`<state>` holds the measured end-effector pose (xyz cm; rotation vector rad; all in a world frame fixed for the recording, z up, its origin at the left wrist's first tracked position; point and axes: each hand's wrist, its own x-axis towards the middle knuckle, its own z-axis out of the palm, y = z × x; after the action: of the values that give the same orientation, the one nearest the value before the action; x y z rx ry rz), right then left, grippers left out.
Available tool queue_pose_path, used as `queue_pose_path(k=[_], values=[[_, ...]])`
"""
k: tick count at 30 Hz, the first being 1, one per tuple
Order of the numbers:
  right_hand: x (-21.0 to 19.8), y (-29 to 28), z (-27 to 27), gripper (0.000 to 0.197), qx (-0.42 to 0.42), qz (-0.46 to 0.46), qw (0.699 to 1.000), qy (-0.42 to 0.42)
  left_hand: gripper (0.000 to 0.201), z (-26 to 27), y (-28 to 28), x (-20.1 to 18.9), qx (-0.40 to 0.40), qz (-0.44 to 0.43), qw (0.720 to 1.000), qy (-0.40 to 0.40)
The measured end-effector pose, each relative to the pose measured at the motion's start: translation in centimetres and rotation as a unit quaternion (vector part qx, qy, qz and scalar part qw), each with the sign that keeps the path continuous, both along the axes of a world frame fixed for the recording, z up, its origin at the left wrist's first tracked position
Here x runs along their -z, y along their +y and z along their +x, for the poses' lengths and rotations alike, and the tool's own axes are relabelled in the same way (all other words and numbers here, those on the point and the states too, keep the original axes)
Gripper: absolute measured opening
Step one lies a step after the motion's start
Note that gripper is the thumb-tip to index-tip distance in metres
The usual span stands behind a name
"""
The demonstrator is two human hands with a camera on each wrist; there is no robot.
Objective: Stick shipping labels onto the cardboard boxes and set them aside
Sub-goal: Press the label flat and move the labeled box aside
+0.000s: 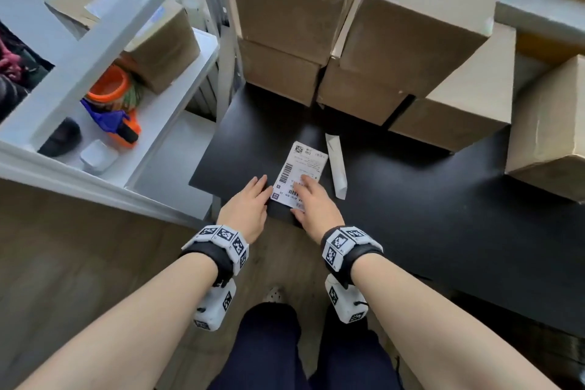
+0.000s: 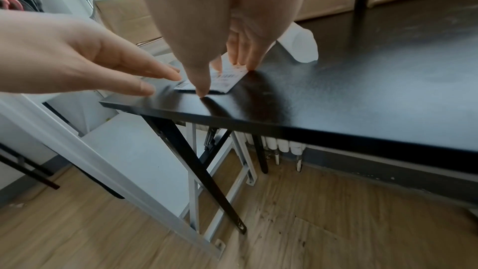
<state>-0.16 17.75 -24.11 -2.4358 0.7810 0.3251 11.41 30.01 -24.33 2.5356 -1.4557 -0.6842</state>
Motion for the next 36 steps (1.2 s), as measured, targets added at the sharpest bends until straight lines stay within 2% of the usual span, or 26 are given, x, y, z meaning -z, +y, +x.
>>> queue_pose_path(k=[5,9,12,14,17,22,27,32,36], values=[[0.1,-0.2,0.1,0.047,-0.020,-0.017,1.000,0.003,0.047,-0.4,-0.2,0.3,-0.008,-0.003,1.000,0.016],[0.5,-0.1,0.2,0.031,-0.063,-0.065,0.995,-0.031,0.046,-0.6,-0.3,0.1,-0.041,-0.021,0.998,0.045],[-0.7,-0.4,0.0,0.024,-0.105,-0.096,0.989,0.038,0.045,-0.5,-0.5,0.0,-0.052,-0.021,0.997,0.054],[-1.7,-0.6,0.0,0.022,-0.100,-0.102,0.989,0.046,0.041,-0.5,-0.7,-0.2,-0.054,-0.028,0.997,0.053],[-2.5,-0.5,0.0,0.019,-0.080,-0.089,0.992,0.043,0.031,-0.3,-1.0,-0.8,-0.048,-0.042,0.997,0.047],[-3.5,-0.8,-0.4,0.015,-0.039,-0.089,0.995,0.030,0.030,0.3,-1.7,-2.7,-0.058,-0.051,0.997,0.033],[-6.3,-1.6,-0.6,0.022,0.006,-0.098,0.995,-0.023,0.028,0.8,-3.1,-5.6,-0.067,-0.099,0.992,0.037],[-10.3,-2.7,-0.6,0.027,0.137,-0.029,0.983,-0.118,0.024,0.7,-5.4,-9.6,-0.092,-0.156,0.981,0.070],[-12.7,-4.2,-0.8,0.022,0.188,0.017,0.968,-0.165,0.024,0.3,-7.0,-12.5,-0.099,-0.176,0.976,0.080]])
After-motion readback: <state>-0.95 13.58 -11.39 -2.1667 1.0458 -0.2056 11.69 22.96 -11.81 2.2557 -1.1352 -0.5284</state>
